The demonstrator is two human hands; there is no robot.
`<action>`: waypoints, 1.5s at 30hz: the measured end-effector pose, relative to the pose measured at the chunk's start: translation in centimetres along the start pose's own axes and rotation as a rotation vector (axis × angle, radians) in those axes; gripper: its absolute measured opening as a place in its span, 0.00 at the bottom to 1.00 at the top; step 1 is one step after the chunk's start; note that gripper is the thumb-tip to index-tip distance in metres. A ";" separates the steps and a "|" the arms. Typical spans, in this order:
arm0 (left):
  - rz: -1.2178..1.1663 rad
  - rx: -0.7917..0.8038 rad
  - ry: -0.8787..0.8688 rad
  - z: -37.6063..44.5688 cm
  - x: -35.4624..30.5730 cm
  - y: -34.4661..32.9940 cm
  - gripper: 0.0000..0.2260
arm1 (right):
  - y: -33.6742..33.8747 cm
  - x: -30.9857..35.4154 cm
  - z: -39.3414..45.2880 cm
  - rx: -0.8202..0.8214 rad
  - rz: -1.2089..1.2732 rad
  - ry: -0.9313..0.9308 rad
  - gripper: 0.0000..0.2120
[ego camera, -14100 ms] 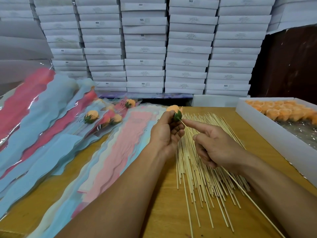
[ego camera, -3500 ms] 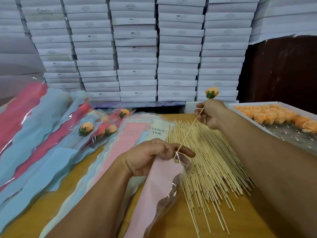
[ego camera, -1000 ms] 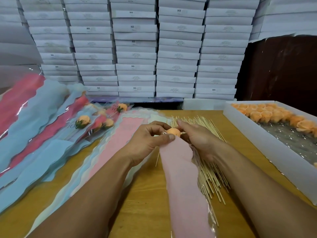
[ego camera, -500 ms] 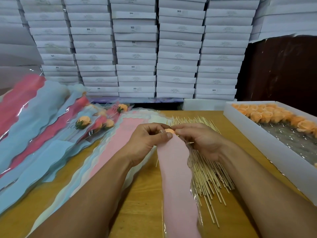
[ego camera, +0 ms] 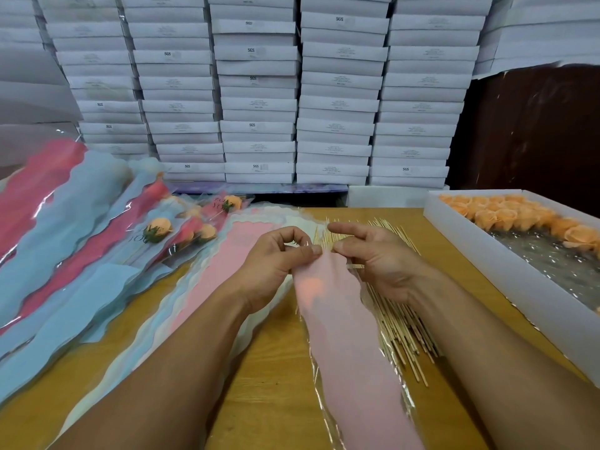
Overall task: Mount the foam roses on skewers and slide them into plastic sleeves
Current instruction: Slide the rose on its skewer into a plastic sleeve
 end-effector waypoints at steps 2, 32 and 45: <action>-0.017 0.003 0.004 0.0 0.0 0.0 0.10 | -0.1 0.0 0.0 -0.008 0.007 0.010 0.17; 0.341 -0.609 -0.135 5.5 -5.2 10.6 0.06 | -5.8 -3.2 -4.9 0.640 -0.260 -0.279 0.10; 0.940 -0.373 -0.074 5.4 -6.8 8.8 0.34 | -4.2 -2.5 -3.5 0.415 -0.188 -0.272 0.07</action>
Point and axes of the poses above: each hand's wrist, its own z-axis towards the middle knuckle, its own y-axis out of the back of the hand, x = y × z, the point moved 9 cm from there along z, towards the middle knuckle, and after that the axes turned 6 degrees about -x, right-handed, at the moved point
